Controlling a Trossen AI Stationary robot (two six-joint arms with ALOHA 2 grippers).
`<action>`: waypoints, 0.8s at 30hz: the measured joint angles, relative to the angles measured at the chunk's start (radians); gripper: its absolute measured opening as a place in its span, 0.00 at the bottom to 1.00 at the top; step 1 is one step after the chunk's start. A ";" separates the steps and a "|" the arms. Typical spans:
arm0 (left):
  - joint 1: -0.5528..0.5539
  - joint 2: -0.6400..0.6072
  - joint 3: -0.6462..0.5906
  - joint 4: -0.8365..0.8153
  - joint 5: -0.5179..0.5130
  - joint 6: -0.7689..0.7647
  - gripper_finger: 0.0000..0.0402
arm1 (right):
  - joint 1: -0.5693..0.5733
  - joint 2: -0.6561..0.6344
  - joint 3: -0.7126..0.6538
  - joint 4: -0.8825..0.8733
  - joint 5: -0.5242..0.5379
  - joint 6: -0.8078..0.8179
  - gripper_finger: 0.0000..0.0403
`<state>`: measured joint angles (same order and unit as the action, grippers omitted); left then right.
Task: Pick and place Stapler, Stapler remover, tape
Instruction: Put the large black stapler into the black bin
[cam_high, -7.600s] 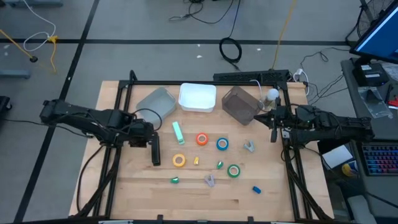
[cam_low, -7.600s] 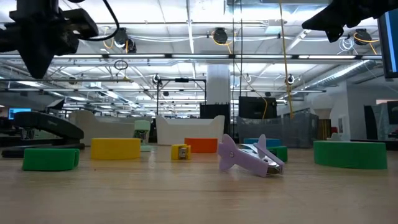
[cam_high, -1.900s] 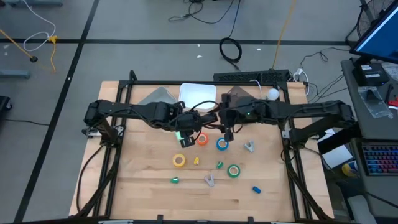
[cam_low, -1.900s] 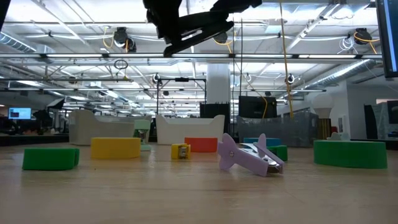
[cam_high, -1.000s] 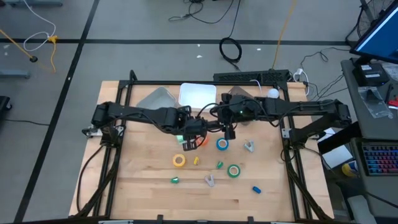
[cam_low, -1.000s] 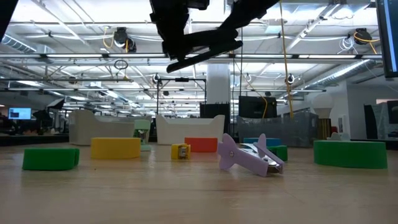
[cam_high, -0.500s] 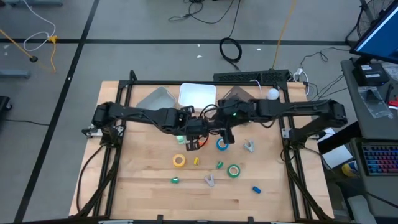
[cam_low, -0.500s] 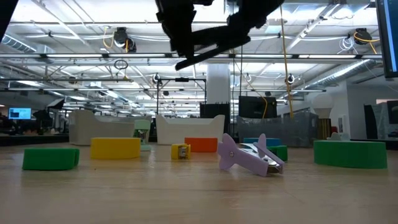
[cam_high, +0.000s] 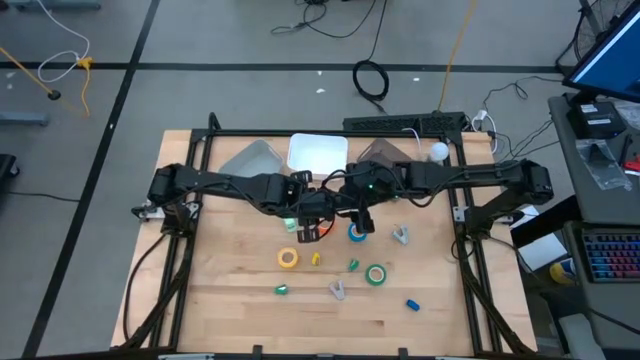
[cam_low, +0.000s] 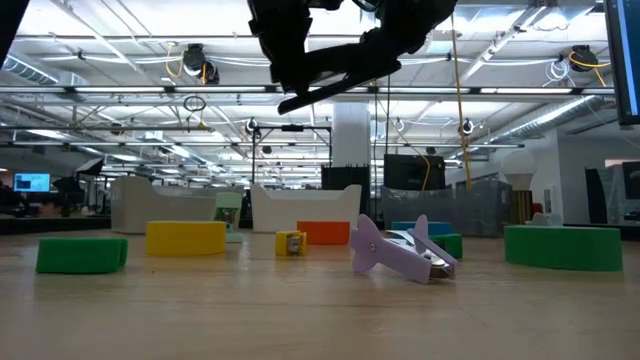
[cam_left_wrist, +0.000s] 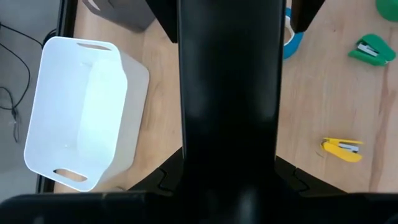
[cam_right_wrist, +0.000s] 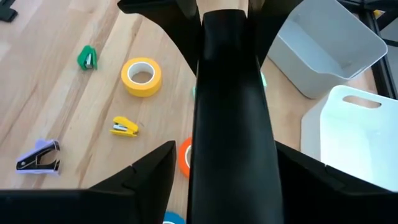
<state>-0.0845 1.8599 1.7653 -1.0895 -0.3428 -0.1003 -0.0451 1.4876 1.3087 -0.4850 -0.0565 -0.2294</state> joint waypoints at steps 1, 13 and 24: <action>0.000 0.000 0.000 0.000 0.000 0.001 0.32 | 0.000 0.000 0.000 0.000 0.001 0.000 0.58; 0.000 0.000 0.000 -0.001 0.001 0.001 0.32 | 0.001 0.000 0.000 0.009 0.007 -0.019 0.58; 0.003 0.000 0.000 -0.001 0.002 0.001 0.32 | 0.001 0.000 0.000 0.018 0.035 -0.026 0.58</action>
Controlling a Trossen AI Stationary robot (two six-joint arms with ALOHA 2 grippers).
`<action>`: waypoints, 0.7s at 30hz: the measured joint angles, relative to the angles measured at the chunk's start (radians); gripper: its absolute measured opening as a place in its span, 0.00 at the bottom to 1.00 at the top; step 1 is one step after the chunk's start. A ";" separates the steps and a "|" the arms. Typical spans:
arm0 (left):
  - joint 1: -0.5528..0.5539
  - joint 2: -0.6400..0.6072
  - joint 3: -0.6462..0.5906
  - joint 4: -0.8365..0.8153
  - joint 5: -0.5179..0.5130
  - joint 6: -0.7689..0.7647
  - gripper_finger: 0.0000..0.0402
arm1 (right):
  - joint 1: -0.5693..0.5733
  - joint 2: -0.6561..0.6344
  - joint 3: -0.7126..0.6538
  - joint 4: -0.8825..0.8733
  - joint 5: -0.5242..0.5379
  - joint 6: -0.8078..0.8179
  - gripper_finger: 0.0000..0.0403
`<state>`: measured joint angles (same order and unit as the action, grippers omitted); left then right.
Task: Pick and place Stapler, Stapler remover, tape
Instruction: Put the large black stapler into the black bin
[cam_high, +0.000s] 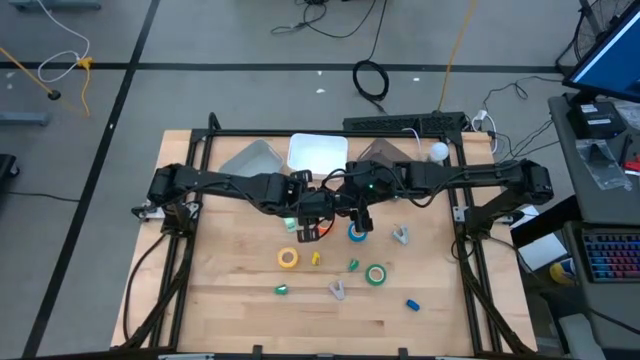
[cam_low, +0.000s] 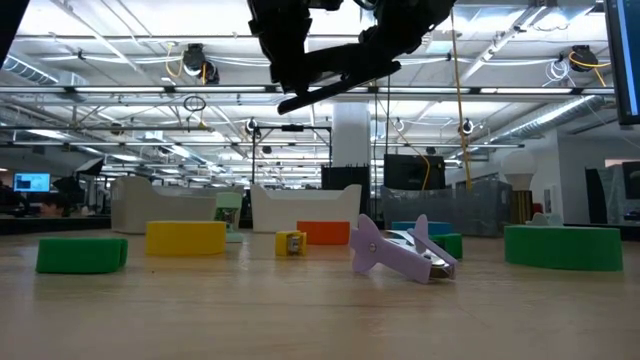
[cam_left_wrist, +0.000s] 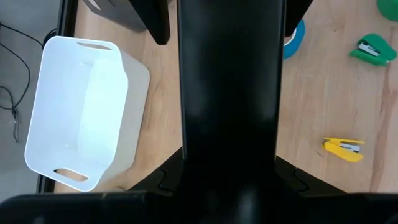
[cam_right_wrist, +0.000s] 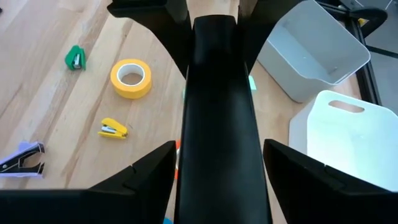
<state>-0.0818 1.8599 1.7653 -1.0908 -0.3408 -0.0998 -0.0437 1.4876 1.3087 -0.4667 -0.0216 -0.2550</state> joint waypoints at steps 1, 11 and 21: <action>0.000 0.000 0.000 0.000 0.000 0.000 0.32 | 0.000 0.000 0.000 0.004 0.000 0.000 0.58; 0.000 0.036 0.000 0.000 0.022 -0.005 0.32 | 0.000 -0.012 0.000 0.009 -0.003 0.000 0.57; 0.009 0.037 -0.001 0.009 0.028 0.014 0.32 | -0.002 -0.013 0.000 -0.024 -0.001 0.007 0.57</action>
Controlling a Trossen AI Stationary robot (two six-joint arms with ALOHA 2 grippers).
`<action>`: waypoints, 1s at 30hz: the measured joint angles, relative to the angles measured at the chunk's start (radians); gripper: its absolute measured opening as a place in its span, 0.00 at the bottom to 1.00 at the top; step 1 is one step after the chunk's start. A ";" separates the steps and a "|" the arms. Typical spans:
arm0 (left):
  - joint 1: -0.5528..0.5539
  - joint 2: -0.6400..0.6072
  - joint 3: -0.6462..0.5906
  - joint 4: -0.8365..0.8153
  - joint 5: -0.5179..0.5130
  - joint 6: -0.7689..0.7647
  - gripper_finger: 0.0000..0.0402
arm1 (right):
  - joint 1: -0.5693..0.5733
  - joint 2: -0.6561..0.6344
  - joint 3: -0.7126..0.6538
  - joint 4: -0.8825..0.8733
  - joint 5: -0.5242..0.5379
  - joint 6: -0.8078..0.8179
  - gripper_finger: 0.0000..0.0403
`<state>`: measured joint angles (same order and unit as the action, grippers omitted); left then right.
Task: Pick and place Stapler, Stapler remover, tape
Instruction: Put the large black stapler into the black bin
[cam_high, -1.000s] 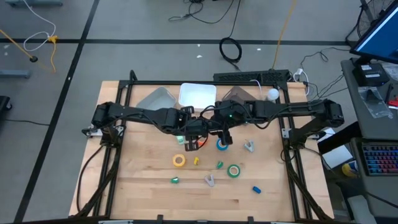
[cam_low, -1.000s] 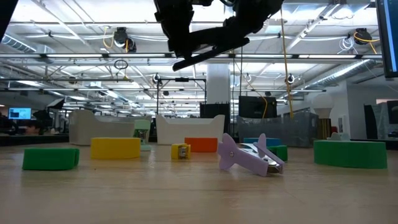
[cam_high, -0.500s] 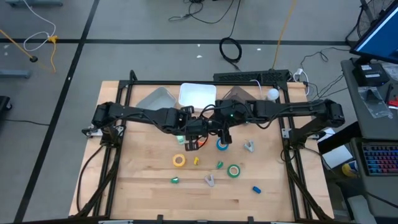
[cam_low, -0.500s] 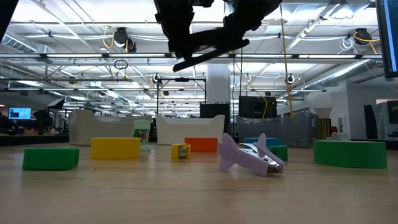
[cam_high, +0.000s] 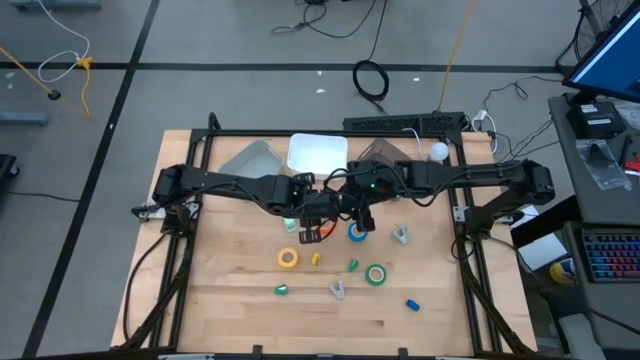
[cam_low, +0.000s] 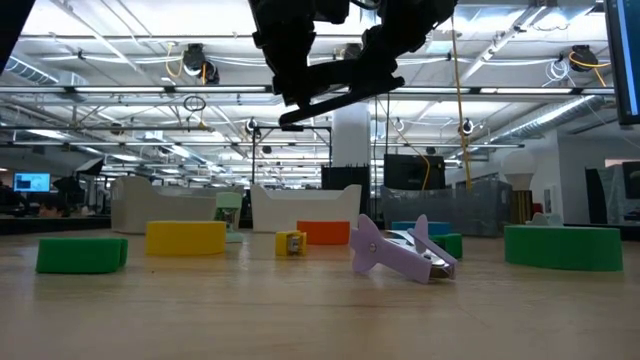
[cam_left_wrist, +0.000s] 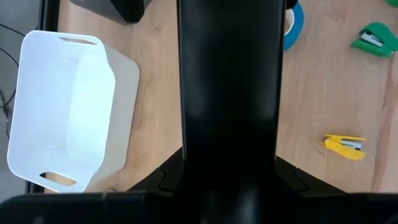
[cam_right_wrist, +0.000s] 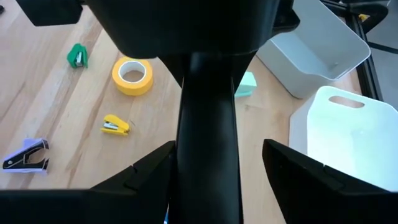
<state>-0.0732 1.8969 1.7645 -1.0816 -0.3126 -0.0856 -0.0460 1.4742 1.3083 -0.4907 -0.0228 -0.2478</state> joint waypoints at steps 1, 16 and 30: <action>0.000 0.000 0.000 0.007 0.000 0.001 0.32 | 0.000 0.000 0.000 0.000 0.000 0.000 0.57; 0.000 0.000 0.000 0.033 0.020 0.003 0.32 | -0.006 0.000 0.000 -0.038 -0.006 0.038 0.50; 0.001 0.000 0.000 0.035 0.025 0.000 0.32 | -0.006 0.000 0.000 -0.045 -0.007 0.047 0.32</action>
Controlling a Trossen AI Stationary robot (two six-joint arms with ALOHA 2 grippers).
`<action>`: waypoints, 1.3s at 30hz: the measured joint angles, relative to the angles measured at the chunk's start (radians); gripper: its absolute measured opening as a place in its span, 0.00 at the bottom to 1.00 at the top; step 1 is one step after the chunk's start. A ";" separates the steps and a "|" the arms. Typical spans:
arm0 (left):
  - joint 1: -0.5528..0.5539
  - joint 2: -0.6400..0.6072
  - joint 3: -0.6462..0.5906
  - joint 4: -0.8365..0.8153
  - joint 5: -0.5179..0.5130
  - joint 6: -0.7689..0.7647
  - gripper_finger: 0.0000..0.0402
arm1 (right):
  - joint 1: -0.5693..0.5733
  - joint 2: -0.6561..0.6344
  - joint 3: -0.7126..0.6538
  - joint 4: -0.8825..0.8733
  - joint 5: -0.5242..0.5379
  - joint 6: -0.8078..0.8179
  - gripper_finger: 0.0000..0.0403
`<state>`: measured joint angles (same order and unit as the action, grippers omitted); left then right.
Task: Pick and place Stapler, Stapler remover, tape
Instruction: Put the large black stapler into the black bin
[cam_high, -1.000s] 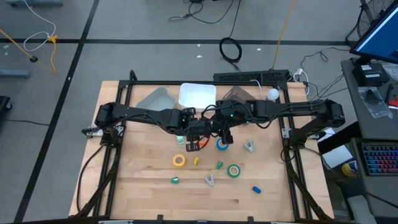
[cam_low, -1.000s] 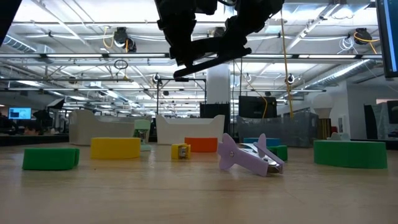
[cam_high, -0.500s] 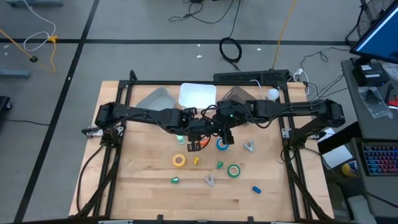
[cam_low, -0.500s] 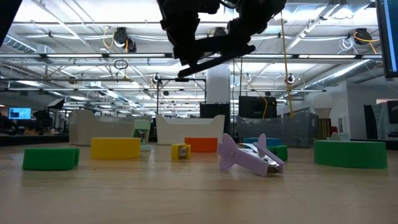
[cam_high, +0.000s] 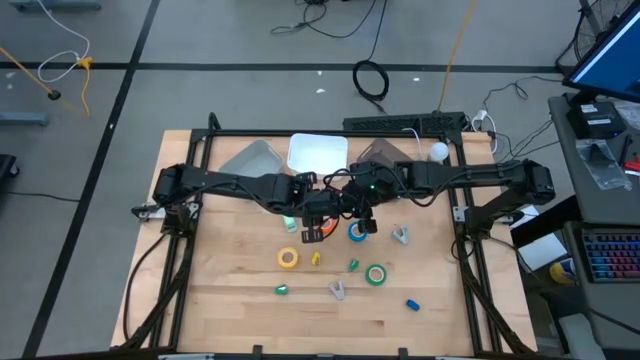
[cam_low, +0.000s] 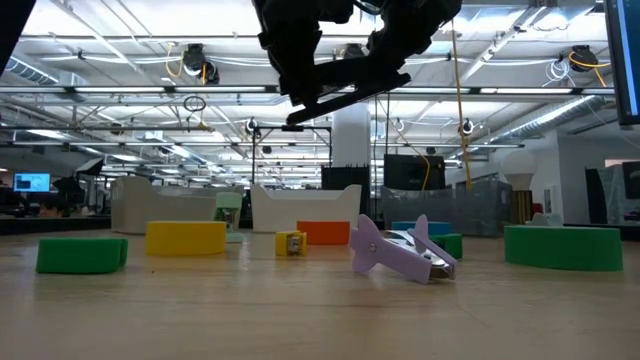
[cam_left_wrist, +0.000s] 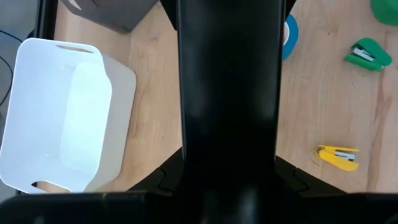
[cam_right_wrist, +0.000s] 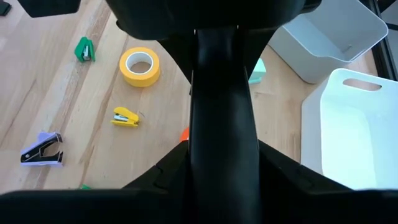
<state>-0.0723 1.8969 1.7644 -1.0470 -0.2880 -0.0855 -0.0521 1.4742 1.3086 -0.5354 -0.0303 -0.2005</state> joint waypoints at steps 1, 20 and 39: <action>0.000 0.000 0.000 0.000 0.000 0.000 0.32 | 0.000 0.000 0.000 0.000 0.000 0.000 0.32; 0.002 -0.001 0.000 -0.003 0.003 -0.032 0.80 | -0.001 0.001 0.000 -0.042 0.063 0.003 0.32; 0.060 -0.064 0.001 -0.344 -0.075 -0.209 0.98 | -0.084 -0.049 0.001 -0.261 0.374 0.135 0.32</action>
<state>-0.0126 1.8327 1.7655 -1.3910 -0.3625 -0.2946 -0.1363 1.4247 1.3099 -0.7960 0.3434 -0.0656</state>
